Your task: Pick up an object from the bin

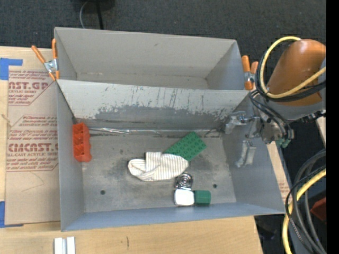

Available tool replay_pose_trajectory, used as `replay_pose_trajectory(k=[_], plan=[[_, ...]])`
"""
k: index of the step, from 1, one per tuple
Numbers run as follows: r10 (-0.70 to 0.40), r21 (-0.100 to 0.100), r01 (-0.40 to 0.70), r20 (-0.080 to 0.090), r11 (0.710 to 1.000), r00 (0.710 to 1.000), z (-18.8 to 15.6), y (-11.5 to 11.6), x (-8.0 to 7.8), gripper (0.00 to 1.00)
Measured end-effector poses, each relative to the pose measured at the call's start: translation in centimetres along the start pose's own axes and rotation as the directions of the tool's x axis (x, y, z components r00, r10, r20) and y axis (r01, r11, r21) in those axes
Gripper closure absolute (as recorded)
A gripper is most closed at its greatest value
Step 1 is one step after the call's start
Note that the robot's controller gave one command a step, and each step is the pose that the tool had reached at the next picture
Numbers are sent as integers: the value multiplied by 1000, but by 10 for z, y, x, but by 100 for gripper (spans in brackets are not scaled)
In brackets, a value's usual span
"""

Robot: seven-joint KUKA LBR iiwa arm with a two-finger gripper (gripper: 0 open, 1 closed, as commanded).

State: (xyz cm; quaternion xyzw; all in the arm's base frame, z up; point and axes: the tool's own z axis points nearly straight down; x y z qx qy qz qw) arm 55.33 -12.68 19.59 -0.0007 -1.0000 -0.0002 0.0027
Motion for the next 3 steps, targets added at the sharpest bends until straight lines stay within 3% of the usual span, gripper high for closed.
replay_pose_trajectory(k=[1, 2, 3], plan=[[-2, 1, 2, 7, 1000, 1000, -5, 1, -2, 0], [-71, 4, 71, 11, 997, 997, 26, 32, 5, 0], [-36, 0, 36, 9, 999, 999, 67, 71, 3, 0]])
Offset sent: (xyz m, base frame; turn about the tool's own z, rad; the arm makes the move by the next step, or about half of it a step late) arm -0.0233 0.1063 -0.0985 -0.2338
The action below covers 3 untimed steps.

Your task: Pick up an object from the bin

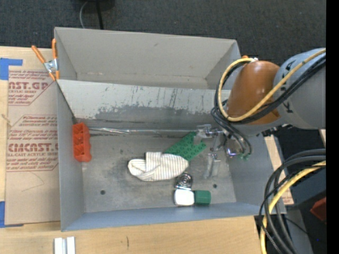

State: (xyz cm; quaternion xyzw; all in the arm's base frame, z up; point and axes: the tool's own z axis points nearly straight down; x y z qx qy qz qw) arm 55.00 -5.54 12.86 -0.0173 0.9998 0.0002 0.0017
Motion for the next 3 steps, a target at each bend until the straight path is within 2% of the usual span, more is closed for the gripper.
replay_pose_trajectory(k=[1, 2, 3], plan=[[103, -2, -103, -5, 995, 995, 17, 20, -7, 0], [3, 1, -3, 6, 1000, 1000, 34, 31, -11, 0], [27, -1, -27, 0, 1000, 1000, 50, 68, -10, 0]])
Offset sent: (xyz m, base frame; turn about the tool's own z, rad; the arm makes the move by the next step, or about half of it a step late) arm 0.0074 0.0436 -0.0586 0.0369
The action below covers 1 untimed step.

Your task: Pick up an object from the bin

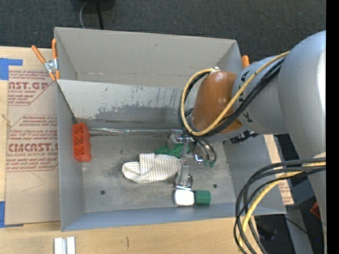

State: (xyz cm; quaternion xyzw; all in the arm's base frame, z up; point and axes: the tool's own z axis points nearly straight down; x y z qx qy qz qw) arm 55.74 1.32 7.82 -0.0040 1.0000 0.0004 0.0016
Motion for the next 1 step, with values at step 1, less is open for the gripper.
replay_pose_trajectory(k=[1], plan=[[-123, 3, 123, 14, 992, 992, 5, 21, 0, 100]])
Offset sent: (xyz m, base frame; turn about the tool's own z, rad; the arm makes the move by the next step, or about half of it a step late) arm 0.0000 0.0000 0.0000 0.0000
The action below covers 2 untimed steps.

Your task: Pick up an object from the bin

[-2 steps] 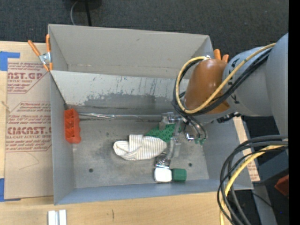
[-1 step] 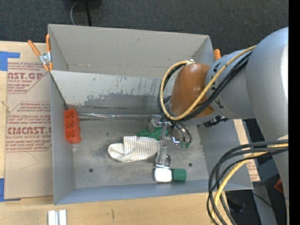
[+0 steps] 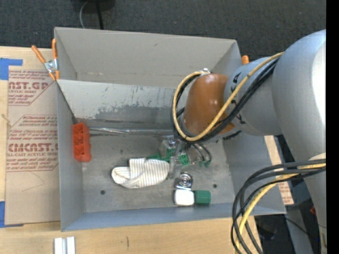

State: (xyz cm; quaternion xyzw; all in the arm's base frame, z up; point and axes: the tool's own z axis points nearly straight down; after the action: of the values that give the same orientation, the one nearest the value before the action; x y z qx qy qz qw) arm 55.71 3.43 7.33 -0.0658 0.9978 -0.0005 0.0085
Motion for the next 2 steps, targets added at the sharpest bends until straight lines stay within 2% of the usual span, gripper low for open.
replay_pose_trajectory(k=[1, 2], plan=[[0, 0, 0, 0, 1000, 1000, 0, 0, 0, 100], [-49, 7, 49, 4, 999, 999, 0, 16, -1, 100]])
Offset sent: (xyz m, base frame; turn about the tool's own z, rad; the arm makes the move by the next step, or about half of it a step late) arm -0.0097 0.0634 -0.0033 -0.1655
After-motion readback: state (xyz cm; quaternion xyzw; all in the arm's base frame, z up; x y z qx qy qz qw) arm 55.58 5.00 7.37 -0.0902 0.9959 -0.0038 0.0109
